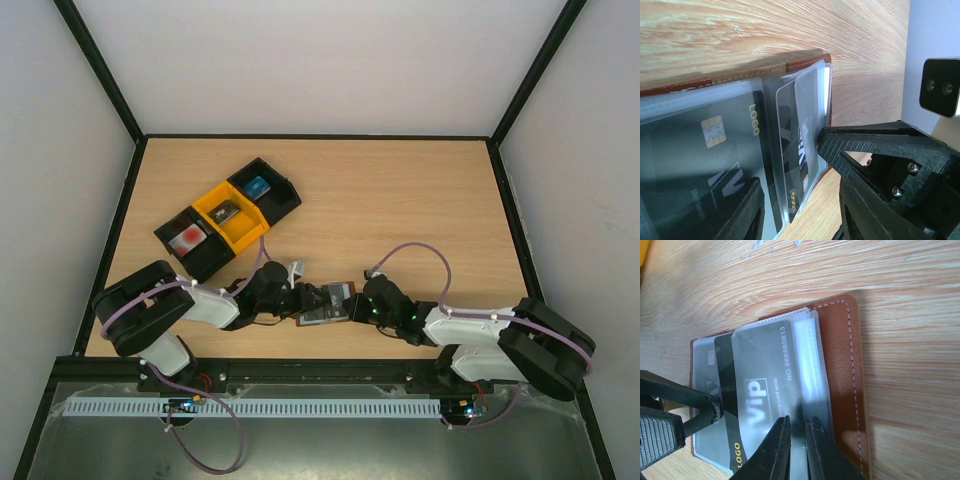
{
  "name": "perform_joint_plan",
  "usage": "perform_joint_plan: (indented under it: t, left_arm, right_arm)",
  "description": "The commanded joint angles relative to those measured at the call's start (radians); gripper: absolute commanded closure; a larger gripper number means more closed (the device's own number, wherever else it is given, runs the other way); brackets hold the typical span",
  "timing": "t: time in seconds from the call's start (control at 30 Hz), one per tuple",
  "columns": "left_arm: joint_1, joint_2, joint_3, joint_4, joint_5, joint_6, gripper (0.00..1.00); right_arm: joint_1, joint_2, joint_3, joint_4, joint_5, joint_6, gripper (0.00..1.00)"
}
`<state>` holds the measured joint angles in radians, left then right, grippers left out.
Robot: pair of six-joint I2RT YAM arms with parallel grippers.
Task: Take the credit cards out of the card holder
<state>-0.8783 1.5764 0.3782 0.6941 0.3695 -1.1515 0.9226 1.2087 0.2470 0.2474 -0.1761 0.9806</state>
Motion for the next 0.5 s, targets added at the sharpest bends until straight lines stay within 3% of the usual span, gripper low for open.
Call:
perform_joint_plan:
  t: [0.0, 0.27, 0.47]
  left_arm:
    - [0.006, 0.020, 0.006, -0.038, -0.017, 0.013, 0.56]
    - [0.007, 0.035, 0.005, 0.008, -0.011, 0.004, 0.66]
    - [0.006, 0.076, 0.031, 0.034, 0.001, 0.002, 0.68]
  right_arm:
    - [0.003, 0.038, -0.059, 0.025, 0.011, 0.016, 0.89]
    - [0.003, 0.006, -0.083, 0.022, 0.022, 0.024, 0.90]
    - [0.003, 0.003, -0.088, 0.026, 0.020, 0.024, 0.91]
